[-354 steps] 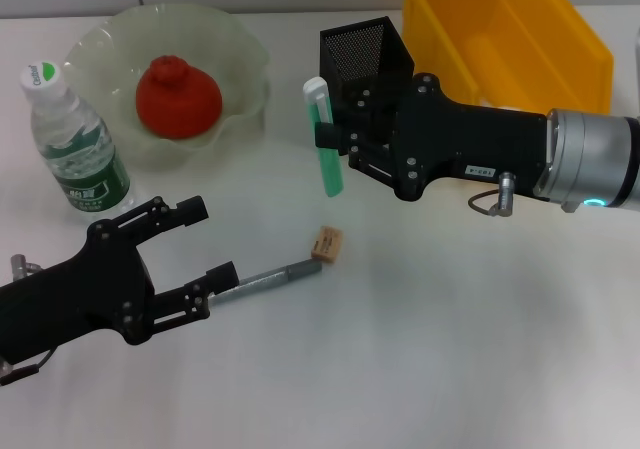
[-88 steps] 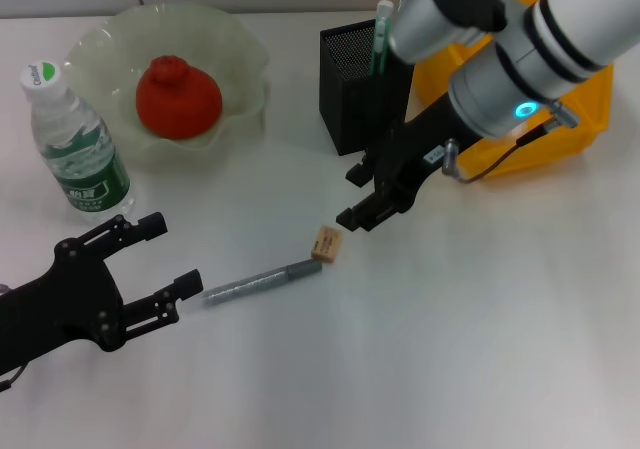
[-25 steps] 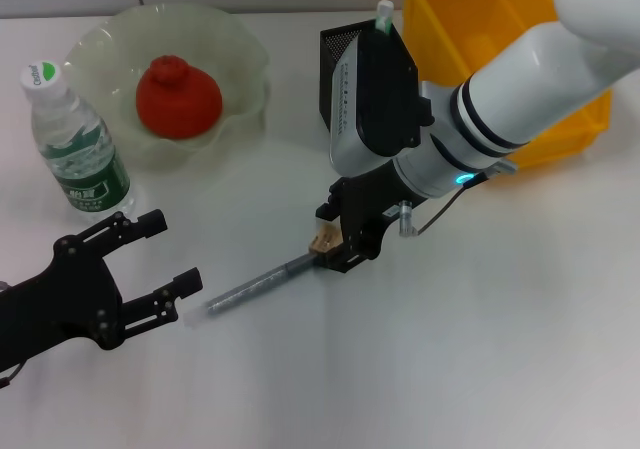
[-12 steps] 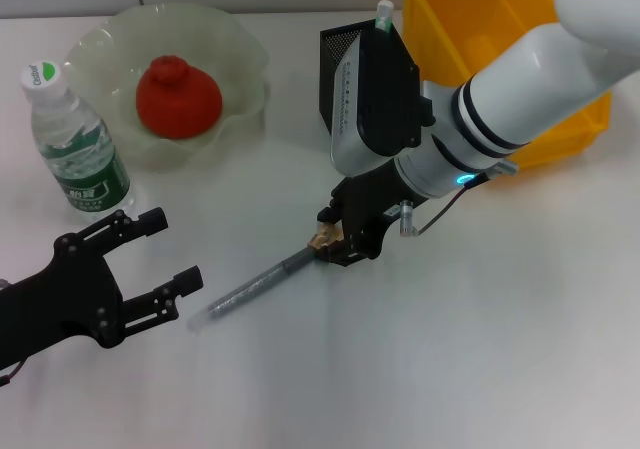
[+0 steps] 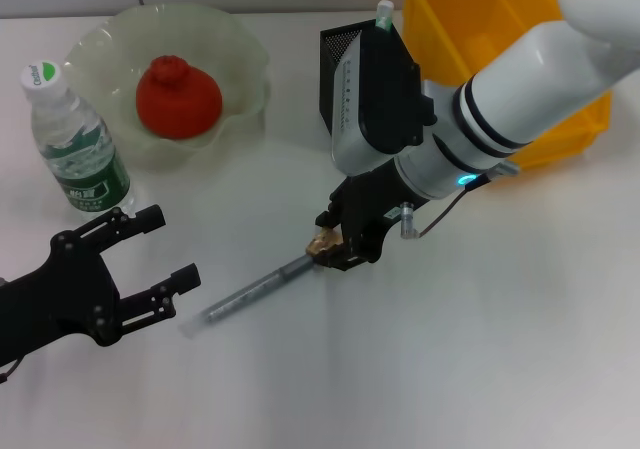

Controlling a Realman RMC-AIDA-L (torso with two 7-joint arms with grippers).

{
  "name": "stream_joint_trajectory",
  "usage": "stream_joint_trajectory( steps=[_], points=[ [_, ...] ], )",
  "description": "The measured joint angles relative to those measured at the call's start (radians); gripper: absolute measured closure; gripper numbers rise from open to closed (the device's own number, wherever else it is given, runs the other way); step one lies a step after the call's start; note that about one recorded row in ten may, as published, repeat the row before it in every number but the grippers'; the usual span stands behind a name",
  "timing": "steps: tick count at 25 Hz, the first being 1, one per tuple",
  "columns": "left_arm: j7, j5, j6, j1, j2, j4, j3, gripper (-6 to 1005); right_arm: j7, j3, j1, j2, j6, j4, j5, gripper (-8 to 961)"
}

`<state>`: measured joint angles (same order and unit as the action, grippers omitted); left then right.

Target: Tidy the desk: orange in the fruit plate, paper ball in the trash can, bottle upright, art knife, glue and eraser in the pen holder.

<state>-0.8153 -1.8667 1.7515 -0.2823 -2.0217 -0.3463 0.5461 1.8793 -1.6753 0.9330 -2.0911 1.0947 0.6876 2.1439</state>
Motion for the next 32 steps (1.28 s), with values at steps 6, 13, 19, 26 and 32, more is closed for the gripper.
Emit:
stream_joint_trajectory(
  steps=[6, 13, 19, 26, 32],
  points=[
    [-0.001, 0.0, 0.0, 0.005, 0.0, 0.0, 0.0, 200, 0.006, 0.07, -0.038, 0.008, 0.093, 0.071, 0.006, 503],
    [0.0, -0.003, -0.017, 0.006, -0.003, 0.0, 0.004, 200, -0.002, 0.259, -0.106, 0.011, 0.211, 0.19, 0.013, 510],
    [0.012, -0.006, -0.02, 0.009, -0.007, 0.0, 0.011, 200, -0.015, 0.413, -0.141, 0.011, 0.248, 0.252, 0.001, 511],
    [0.014, -0.006, -0.02, 0.009, -0.009, 0.0, 0.02, 199, -0.002, 0.552, -0.15, 0.012, 0.257, 0.293, -0.048, 511],
    [0.015, -0.006, -0.021, 0.001, -0.01, 0.0, 0.027, 200, 0.004, 0.594, -0.147, 0.013, 0.236, 0.332, -0.048, 512]
  ],
)
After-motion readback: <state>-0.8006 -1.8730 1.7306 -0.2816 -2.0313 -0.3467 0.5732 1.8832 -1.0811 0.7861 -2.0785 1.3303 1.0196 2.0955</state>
